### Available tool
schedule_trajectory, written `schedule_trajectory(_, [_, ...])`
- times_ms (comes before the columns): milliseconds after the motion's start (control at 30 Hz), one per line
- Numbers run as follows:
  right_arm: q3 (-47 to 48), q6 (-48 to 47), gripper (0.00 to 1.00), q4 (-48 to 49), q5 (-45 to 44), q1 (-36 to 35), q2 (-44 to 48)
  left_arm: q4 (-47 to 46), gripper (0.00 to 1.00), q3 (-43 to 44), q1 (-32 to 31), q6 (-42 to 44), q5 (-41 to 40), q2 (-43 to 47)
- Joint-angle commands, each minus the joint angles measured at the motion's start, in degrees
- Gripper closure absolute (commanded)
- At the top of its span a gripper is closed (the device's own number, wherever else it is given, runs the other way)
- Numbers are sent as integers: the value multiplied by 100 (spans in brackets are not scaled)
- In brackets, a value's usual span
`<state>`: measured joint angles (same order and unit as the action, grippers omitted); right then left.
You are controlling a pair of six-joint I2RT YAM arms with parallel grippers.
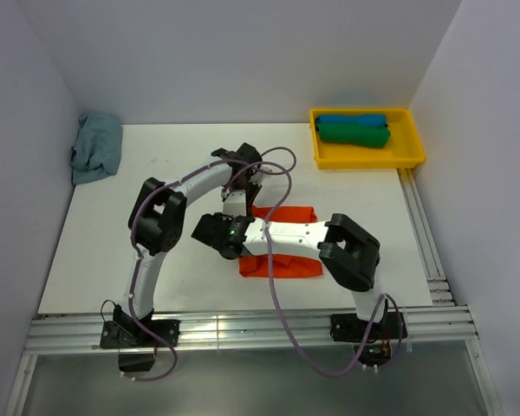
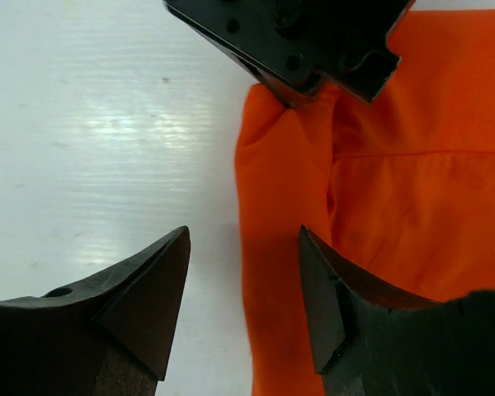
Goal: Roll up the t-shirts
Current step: Roll the tshirt
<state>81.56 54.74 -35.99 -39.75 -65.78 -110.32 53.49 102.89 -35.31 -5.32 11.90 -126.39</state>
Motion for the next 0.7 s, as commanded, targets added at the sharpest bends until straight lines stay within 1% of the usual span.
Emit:
schedule_trajectory(0, [351,-25,38,-382,-490,-14,-304,135,100,152,-64,75,14,-97])
schedule_trajectory(100, [466,89,38,-558,-517,-23,-568,126,99,152,-55,93,23,-79])
schedule_trajectory(200, [379,203,39,-620,-490,-58,-622,161,98,187,-64,119,-4,-79])
schedule_trajectory(300, [168,317,42,-567,-411,-102,-570,161,94,231,-64,102,31,-61])
schedule_trajectory(367, [1,370,48,-506,-332,-111,-526,161,87,275,-64,119,93,-62])
schedule_trajectory(433, [-122,423,49,-418,-253,-111,-464,126,82,293,-55,119,119,-53])
schedule_trajectory(467, [-262,423,50,-287,-209,-102,-385,117,76,336,-46,119,172,-44])
schedule_trajectory(533, [-395,441,53,-172,-95,-102,-315,126,73,398,-20,119,207,-18])
schedule_trajectory(567, [-456,458,54,-128,-69,-102,-288,135,69,468,-11,110,233,-17])
schedule_trajectory(667, [-509,494,55,-145,-24,-102,-253,179,64,617,68,128,339,-17])
